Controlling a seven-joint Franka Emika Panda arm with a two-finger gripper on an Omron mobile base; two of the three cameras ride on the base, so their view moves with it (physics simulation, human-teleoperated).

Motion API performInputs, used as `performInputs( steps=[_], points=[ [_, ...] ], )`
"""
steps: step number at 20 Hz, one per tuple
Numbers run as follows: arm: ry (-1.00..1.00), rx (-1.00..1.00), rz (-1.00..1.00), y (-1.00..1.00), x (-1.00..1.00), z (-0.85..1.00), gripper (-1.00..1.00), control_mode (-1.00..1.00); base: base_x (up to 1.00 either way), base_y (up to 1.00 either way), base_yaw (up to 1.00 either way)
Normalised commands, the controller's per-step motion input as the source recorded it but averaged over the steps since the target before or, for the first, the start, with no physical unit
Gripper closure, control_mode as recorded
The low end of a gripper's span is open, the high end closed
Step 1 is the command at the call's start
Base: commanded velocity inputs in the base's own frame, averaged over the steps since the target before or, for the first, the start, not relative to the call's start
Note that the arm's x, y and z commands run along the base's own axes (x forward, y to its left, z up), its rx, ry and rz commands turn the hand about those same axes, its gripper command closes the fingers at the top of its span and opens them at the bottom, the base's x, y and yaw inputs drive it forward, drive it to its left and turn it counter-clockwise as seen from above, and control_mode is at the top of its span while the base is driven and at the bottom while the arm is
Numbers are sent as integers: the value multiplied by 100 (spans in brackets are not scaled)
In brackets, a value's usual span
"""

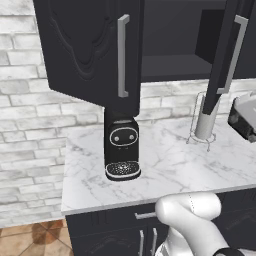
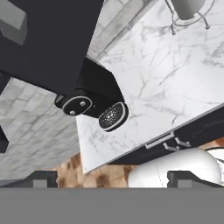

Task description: Close all open cabinet doors.

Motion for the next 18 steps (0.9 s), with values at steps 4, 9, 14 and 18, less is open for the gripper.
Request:
performInputs(
  steps=[4,9,14,18],
  points=[
    [0,5,-9,-35,17,0,-100,-100,0,0,0],
    [3,6,-14,-28,26,5,-100,-100,0,0,0],
    [1,12,-7,-35,32,5,-100,-100,0,0,0],
    [0,17,-2,-28,39,5,-100,-100,0,0,0]
  ],
)
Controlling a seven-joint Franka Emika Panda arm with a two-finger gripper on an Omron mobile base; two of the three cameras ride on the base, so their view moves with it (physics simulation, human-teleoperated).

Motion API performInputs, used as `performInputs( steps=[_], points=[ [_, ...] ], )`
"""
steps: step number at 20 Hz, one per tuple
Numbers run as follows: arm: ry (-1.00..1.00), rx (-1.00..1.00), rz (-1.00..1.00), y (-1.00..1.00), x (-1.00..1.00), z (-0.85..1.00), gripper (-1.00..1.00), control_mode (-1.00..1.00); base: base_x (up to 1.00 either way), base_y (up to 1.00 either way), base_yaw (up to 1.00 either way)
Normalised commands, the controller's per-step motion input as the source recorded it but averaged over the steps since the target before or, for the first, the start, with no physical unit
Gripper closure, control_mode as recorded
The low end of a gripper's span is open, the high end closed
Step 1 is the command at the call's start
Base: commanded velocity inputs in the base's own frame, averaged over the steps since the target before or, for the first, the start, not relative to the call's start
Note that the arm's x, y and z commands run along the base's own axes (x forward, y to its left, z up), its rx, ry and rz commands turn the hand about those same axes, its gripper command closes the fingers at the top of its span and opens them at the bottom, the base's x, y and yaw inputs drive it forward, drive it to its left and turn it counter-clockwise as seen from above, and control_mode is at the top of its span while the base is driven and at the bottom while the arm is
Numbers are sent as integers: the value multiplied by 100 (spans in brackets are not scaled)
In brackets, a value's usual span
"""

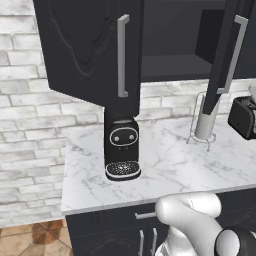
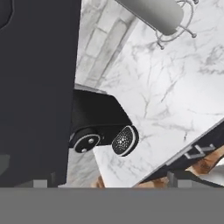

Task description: Close all open cabinet doors.

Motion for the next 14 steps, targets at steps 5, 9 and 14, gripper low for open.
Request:
performInputs(
  steps=[5,9,14],
  points=[
    [0,16,-3,-5,53,12,-100,-100,0,0,0],
    [0,16,-1,3,48,21,-100,-100,0,0,0],
    [0,8,0,14,42,18,-100,-100,0,0,0]
  ],
)
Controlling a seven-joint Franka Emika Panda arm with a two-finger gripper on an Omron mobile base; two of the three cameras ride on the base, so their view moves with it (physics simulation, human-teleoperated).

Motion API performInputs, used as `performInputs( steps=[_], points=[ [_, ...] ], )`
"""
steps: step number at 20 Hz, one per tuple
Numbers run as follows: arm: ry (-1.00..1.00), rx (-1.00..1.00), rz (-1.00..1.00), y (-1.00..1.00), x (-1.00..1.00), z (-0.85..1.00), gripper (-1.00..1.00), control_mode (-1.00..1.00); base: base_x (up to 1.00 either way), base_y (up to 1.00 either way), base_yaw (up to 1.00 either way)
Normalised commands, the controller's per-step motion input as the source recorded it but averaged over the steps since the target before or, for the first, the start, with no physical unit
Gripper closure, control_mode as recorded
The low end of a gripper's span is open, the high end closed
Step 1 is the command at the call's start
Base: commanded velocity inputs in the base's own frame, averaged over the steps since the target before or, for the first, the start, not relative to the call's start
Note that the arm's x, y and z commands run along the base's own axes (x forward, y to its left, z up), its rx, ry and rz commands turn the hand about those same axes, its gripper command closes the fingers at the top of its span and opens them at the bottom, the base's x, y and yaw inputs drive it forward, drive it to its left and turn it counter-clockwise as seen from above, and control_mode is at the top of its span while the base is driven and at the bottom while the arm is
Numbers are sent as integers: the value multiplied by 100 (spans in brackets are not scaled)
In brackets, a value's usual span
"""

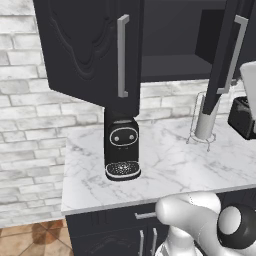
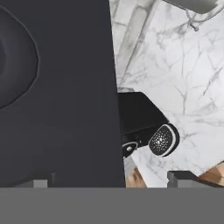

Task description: Close all open cabinet doors.

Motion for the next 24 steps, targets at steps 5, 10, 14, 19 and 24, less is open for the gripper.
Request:
performInputs(
  steps=[5,10,14,19,24],
  points=[
    [0,8,0,23,47,13,-100,-100,0,0,0],
    [-2,8,0,26,46,9,-100,-100,0,0,0],
    [-5,3,0,41,31,2,-100,-100,0,0,0],
    [-1,0,-2,54,43,-1,-100,-100,0,0,0],
    [0,0,-13,55,58,-7,-100,-100,0,0,0]
  ],
)
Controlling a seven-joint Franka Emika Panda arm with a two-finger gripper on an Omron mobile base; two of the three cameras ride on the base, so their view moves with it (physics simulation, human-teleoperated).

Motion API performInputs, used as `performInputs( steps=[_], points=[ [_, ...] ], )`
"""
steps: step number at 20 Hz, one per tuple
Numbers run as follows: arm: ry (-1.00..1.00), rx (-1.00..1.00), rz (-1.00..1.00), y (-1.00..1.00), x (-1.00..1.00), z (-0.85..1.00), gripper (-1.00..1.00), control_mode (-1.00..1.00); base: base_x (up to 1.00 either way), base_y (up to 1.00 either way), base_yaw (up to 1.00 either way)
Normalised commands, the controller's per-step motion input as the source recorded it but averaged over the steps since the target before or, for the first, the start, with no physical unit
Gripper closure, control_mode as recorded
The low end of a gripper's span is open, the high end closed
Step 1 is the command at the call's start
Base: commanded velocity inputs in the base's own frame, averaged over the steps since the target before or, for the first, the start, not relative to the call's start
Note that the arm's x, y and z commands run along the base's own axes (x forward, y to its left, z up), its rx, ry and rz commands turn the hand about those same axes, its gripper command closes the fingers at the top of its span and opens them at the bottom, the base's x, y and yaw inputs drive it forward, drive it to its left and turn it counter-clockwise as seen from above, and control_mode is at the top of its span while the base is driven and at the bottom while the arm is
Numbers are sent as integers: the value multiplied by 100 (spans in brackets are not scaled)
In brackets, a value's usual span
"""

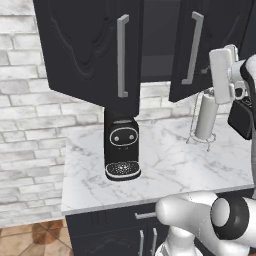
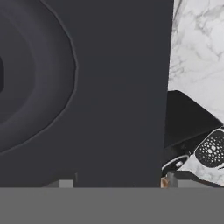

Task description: Close all open cabinet doors.

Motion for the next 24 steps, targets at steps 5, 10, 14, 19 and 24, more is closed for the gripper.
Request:
performInputs(
  steps=[5,10,14,19,24],
  points=[
    [0,0,-16,36,59,-4,-100,-100,0,0,0],
    [-1,-8,-22,16,58,-9,-100,-100,0,0,0],
    [0,-6,-21,0,60,-3,-100,-100,0,0,0],
    [1,-7,-23,0,62,-6,-100,-100,0,0,0],
    [2,-7,-22,-5,55,-10,-100,-100,0,0,0]
  ],
)
